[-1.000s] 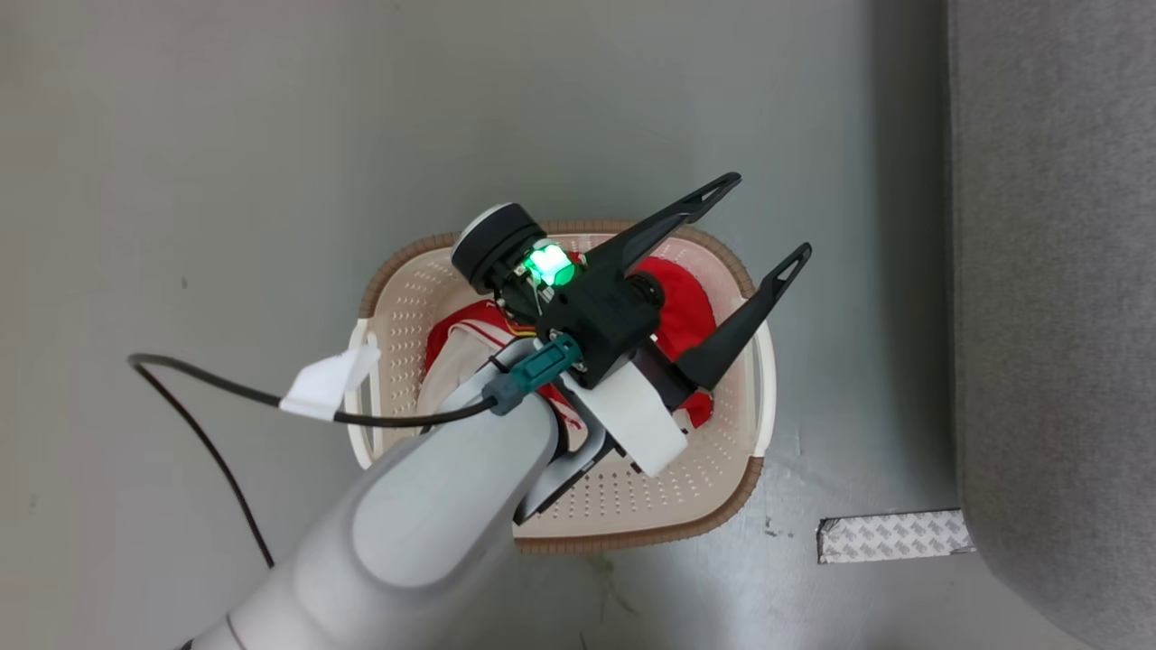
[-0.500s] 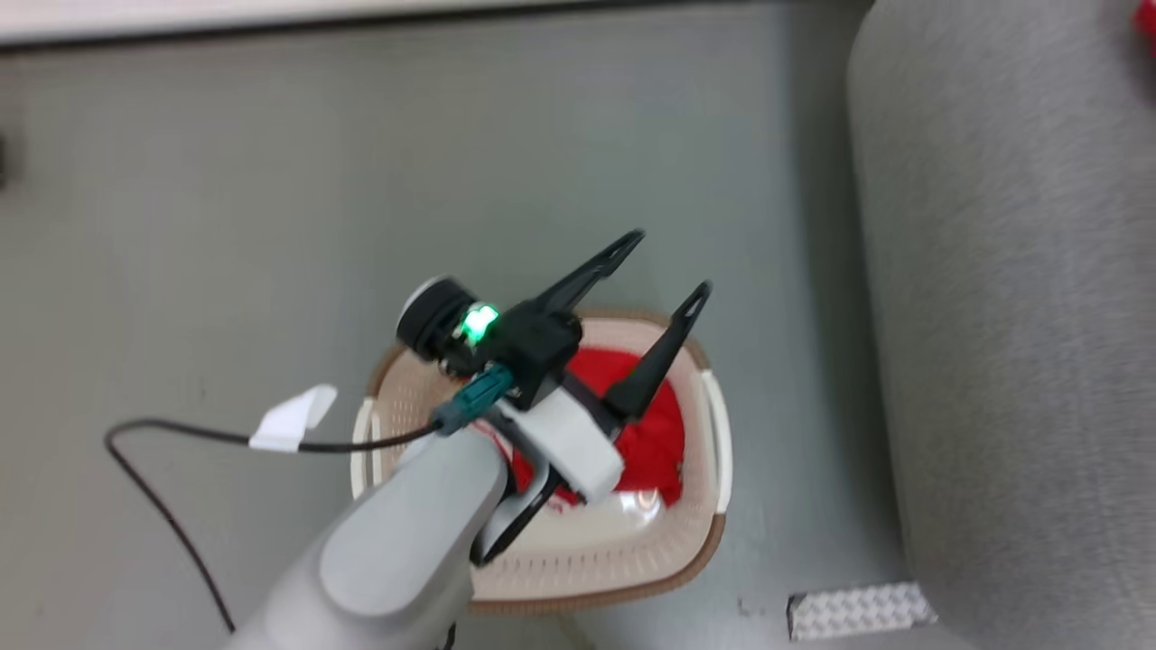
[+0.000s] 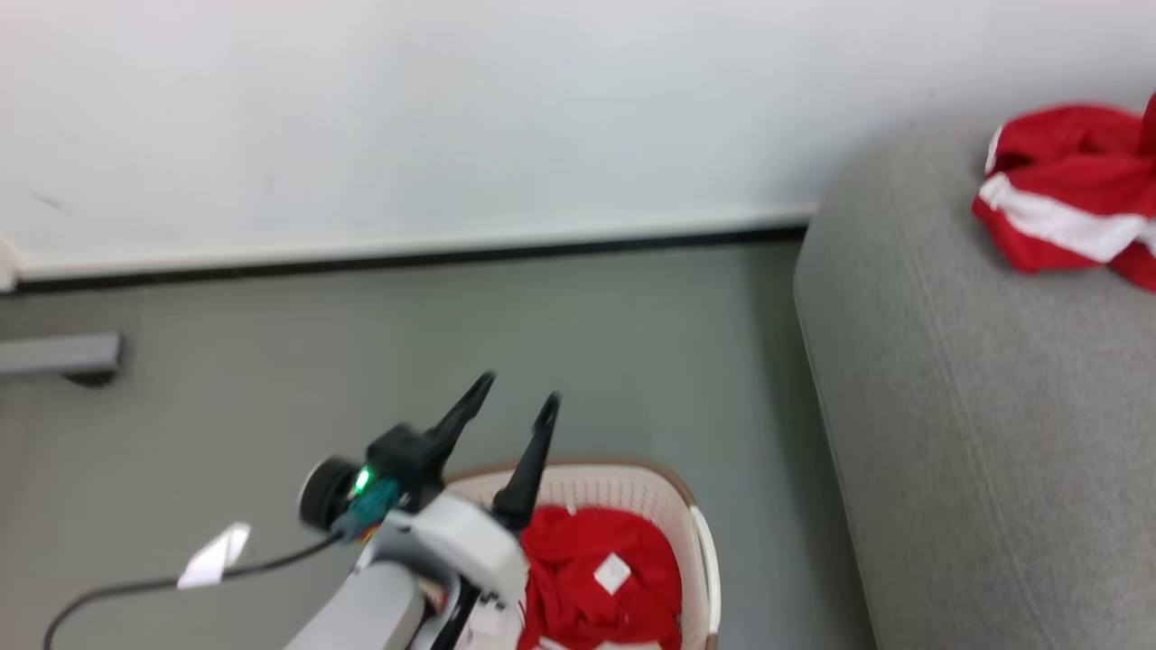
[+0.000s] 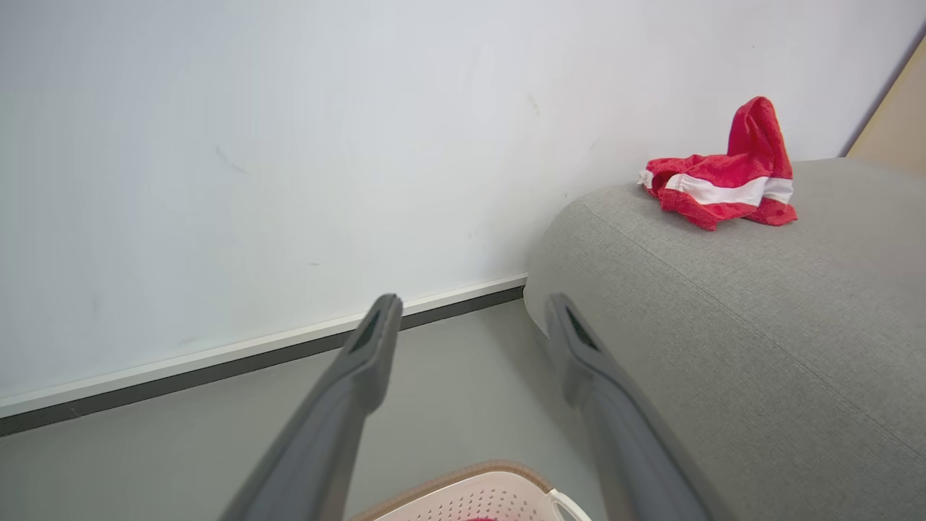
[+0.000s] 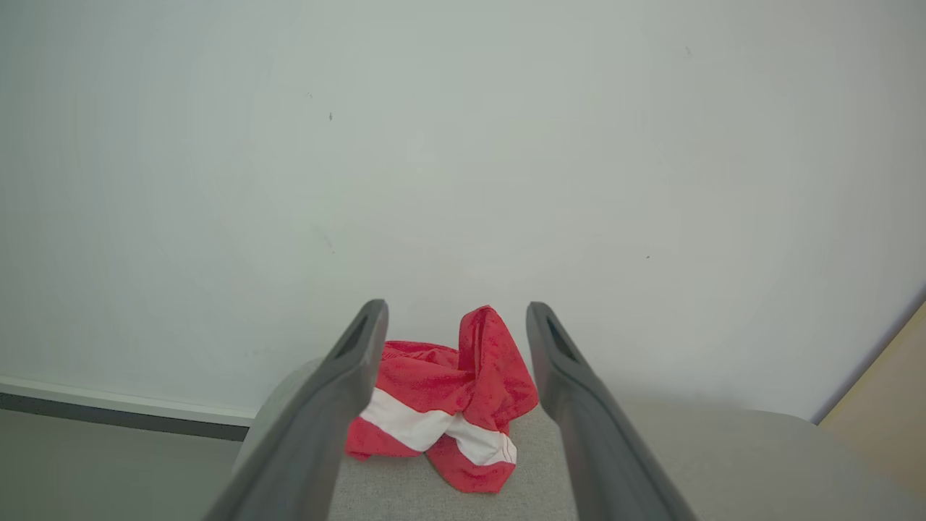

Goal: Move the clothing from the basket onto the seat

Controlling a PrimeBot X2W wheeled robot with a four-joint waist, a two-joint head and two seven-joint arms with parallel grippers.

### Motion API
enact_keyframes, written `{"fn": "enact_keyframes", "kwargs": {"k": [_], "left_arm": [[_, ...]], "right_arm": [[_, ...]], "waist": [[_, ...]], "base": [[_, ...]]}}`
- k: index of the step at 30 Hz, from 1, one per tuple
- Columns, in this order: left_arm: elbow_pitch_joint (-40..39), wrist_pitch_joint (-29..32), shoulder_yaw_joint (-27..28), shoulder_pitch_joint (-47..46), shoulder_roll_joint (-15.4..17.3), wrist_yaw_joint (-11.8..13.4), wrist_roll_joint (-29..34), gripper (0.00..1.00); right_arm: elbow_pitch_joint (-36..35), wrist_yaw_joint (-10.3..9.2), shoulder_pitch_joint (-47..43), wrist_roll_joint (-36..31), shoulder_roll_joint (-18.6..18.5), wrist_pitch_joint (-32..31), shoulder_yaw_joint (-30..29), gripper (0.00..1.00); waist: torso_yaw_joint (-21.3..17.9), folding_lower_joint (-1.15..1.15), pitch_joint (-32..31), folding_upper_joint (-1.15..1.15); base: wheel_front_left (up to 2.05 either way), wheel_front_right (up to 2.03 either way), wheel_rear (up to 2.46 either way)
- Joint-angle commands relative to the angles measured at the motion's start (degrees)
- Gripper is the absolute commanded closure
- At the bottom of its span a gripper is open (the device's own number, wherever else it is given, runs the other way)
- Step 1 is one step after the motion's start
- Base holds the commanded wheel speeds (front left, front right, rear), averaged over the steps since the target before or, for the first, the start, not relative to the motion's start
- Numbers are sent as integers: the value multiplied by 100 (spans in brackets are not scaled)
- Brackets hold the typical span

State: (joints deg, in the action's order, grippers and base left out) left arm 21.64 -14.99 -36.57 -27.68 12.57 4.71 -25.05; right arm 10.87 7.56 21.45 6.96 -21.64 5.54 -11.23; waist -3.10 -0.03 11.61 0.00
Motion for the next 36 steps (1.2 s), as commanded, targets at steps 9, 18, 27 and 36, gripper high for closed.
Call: {"fn": "enact_keyframes", "kwargs": {"k": [9, 18, 27, 36], "left_arm": [[-241, -15, 505, 1193, 304, 296, 95, 0], [-848, -15, 1298, 2229, 355, 625, 342, 0], [-1138, -16, 1653, 2790, 199, 485, 586, 0], [-1071, -16, 1839, 2793, 21, 314, 757, 0]], "right_arm": [[-855, -14, -1364, 124, 685, 49, 100, 0], [-599, -14, -2442, 243, 1492, 382, 426, 0], [-16, -14, -2787, 191, 1805, 751, 485, 0], [205, -14, -2746, 176, 1872, 869, 615, 0]], "waist": [[562, 3, -1179, 0], [812, 3, -1506, 0], [881, 3, -1575, 0], [825, 3, -1584, 0]], "base": [[0, 0, 0], [0, 0, 0], [0, 0, 0], [0, 0, 0]]}}
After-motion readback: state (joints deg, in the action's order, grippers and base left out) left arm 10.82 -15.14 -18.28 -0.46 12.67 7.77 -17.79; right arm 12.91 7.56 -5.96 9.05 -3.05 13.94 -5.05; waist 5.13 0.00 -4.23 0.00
